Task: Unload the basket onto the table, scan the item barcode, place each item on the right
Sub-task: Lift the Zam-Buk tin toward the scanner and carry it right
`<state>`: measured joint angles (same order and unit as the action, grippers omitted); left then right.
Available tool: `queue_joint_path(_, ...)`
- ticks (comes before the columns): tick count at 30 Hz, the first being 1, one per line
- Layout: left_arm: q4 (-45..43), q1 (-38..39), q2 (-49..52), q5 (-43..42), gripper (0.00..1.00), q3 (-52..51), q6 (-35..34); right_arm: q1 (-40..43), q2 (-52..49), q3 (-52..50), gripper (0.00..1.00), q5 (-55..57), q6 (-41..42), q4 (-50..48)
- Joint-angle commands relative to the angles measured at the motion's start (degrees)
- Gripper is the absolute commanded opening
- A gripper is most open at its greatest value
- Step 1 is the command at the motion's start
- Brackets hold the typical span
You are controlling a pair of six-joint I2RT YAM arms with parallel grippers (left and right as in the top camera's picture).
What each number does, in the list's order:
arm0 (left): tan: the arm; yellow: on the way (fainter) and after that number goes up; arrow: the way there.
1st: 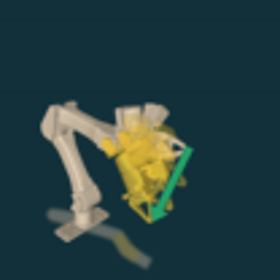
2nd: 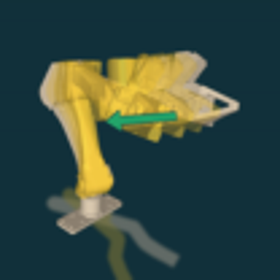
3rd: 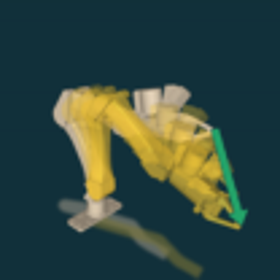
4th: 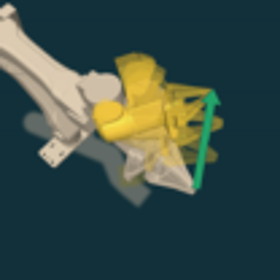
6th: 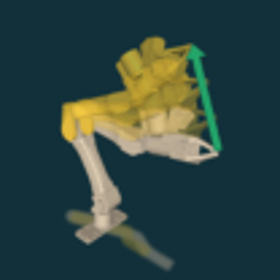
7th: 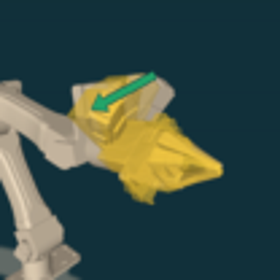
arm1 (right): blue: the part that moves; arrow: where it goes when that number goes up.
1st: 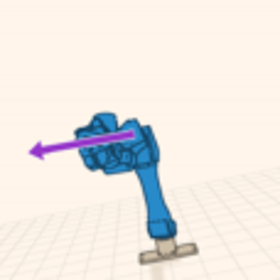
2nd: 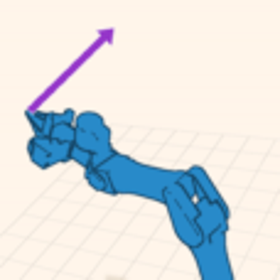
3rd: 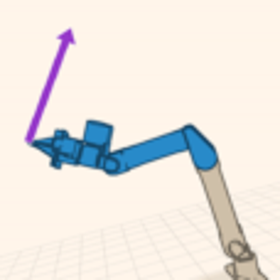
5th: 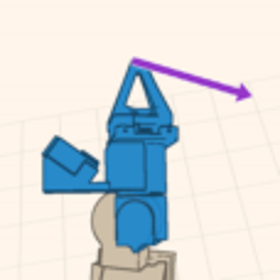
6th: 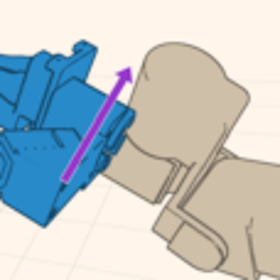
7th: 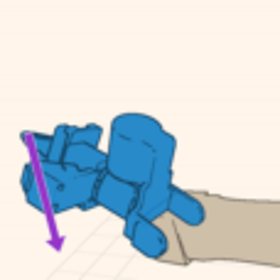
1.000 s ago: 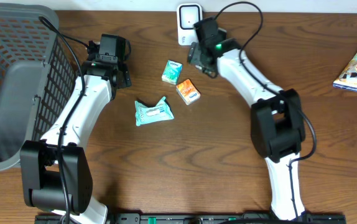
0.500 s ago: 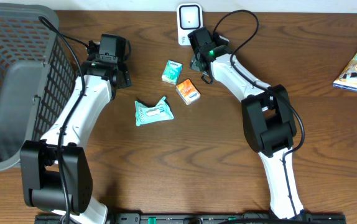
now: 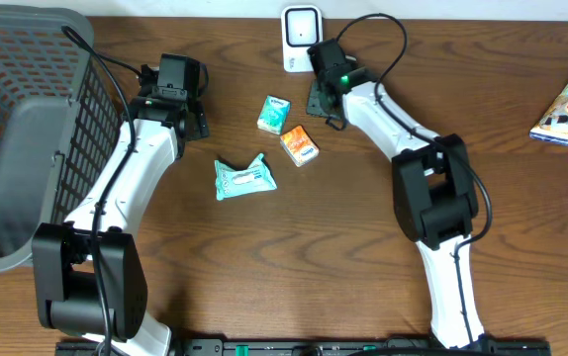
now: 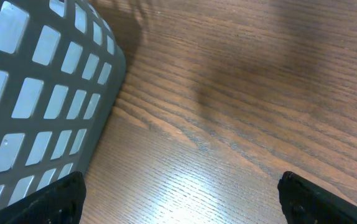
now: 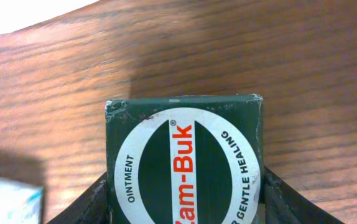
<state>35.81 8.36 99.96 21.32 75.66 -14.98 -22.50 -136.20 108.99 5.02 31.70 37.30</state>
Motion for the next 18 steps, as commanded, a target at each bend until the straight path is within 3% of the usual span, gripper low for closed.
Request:
queue_joint_path(1, 0.2, 0.0, -0.2, 0.8, 0.98, 0.7, 0.3, 2.2, 5.7, -0.1, 0.5, -10.6, -8.3, 0.5)
queue_joint_path(6, 0.2, 0.0, -0.2, 0.8, 0.98, 0.7, 0.3, 6.2, 8.4, -0.1, 0.49, -25.1, -14.6, 2.3)
queue_joint_path(14, 0.2, 0.0, -0.2, 0.8, 0.98, 0.7, 0.3, 14.1, 8.8, -0.1, 0.41, -58.6, -25.1, 3.0)
queue_joint_path(18, 0.2, 0.0, -0.2, 0.8, 0.98, 0.7, 0.3, 16.6, 8.8, -0.1, 0.43, -69.8, -30.4, 4.7)
